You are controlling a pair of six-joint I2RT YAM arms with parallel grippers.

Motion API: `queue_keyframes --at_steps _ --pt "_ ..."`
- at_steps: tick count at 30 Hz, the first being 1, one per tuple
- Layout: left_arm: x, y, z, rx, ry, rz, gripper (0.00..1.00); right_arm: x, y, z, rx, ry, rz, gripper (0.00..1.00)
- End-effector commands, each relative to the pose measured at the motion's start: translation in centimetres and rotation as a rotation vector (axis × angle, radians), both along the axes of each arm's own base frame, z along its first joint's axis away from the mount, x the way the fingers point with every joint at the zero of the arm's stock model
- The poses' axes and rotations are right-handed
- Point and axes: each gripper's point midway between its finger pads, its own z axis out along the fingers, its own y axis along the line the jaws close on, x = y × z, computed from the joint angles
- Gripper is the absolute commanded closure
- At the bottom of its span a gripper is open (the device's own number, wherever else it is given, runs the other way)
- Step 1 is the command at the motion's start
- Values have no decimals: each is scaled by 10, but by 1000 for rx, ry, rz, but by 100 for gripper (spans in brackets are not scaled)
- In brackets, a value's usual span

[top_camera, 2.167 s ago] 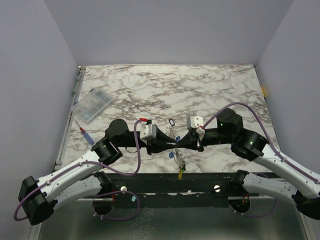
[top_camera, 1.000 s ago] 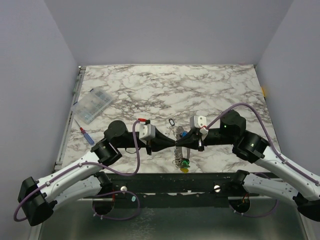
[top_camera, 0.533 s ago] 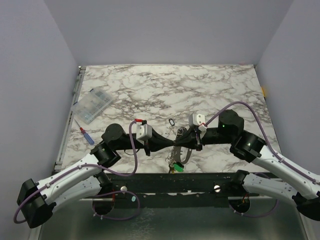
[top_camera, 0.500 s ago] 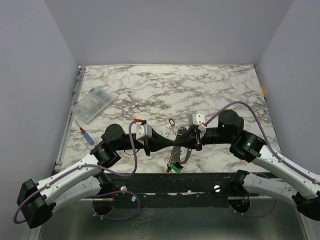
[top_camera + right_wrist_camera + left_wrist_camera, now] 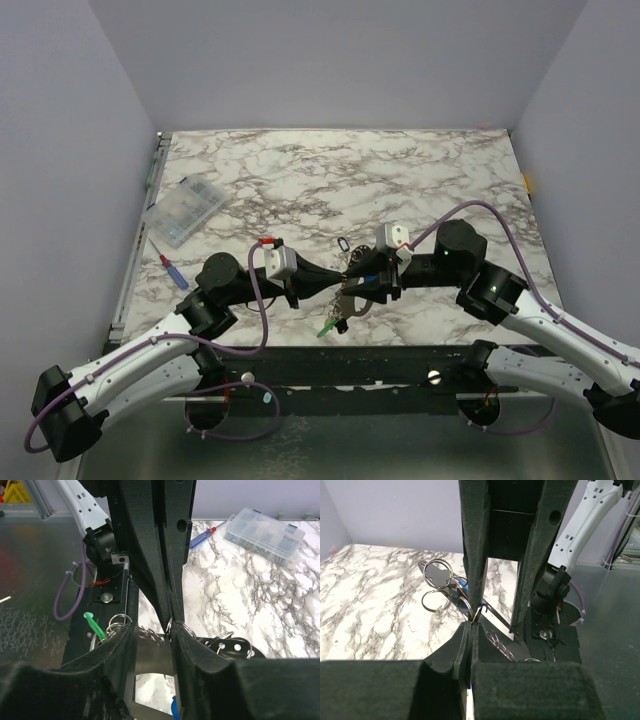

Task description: Put the keys on the keyring

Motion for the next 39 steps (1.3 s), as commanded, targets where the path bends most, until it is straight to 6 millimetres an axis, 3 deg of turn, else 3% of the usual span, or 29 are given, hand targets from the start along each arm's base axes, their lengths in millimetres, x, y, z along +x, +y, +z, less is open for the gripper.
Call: queue_keyframes --at_steps 1,10,24,30,39 --pt "1 3 9 -35 -42 16 100 2 3 7 33 -24 -10 56" --pt "-4 3 12 -45 -60 -5 100 11 -6 21 68 -57 -93 45" --pt "-4 5 18 -74 -63 4 100 9 -21 25 59 -125 -128 47" --pt "-2 6 20 -86 -63 15 100 2 -20 13 32 -96 -86 55" --pt "5 6 16 -84 -33 53 100 0 -16 -18 -5 14 -85 56"
